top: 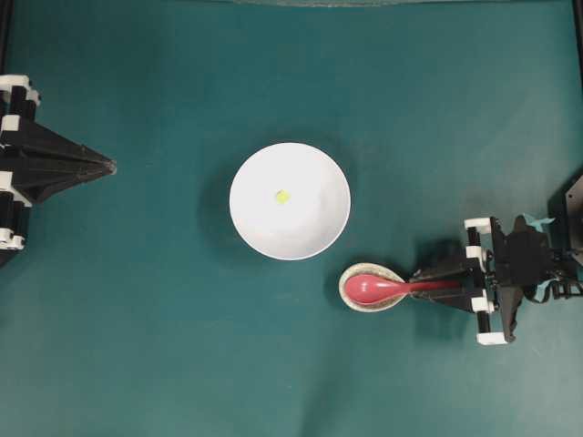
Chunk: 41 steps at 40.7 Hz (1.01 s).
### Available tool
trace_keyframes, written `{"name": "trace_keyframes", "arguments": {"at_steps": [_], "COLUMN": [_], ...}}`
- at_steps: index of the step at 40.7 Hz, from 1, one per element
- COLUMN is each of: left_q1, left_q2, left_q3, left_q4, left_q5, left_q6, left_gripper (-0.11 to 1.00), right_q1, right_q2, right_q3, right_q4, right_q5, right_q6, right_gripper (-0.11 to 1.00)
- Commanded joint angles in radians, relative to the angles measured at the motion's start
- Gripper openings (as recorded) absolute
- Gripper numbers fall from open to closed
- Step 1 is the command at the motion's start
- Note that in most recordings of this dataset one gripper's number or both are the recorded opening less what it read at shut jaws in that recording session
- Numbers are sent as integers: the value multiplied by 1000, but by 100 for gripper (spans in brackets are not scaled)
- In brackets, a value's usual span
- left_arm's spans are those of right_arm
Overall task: Scoop the yellow hexagonal prism block from the bowl with a spoon using the right arm.
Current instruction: 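Close the right gripper on the red spoon handle and lift it, then carry the red spoon with the right gripper into the white bowl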
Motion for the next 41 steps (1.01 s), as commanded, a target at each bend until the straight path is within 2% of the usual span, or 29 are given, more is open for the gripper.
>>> {"name": "trace_keyframes", "arguments": {"at_steps": [1,12,21,32,41], "left_q1": [0,0,-2,-2,0], "left_q2": [3,5,12,15,15], "left_q3": [-26,-26,-25,-25,-25], "left_q4": [2,3,2,2,3], "left_q5": [-3,-3,-3,-3,-3], "left_q6": [2,0,-2,-2,-2], "left_gripper": [0,0,0,0,0], "right_q1": [5,-8,-49,-178,-357], "right_q2": [-32,-155,-325,-552,-701], "right_q3": [-2,9,2,-64,-186], "right_q4": [0,2,2,0,-2], "right_q5": [-12,20,170,494,871], "right_q6": [-2,-40,-164,-304,-379], "right_gripper": [24,24,24,24,24]}}
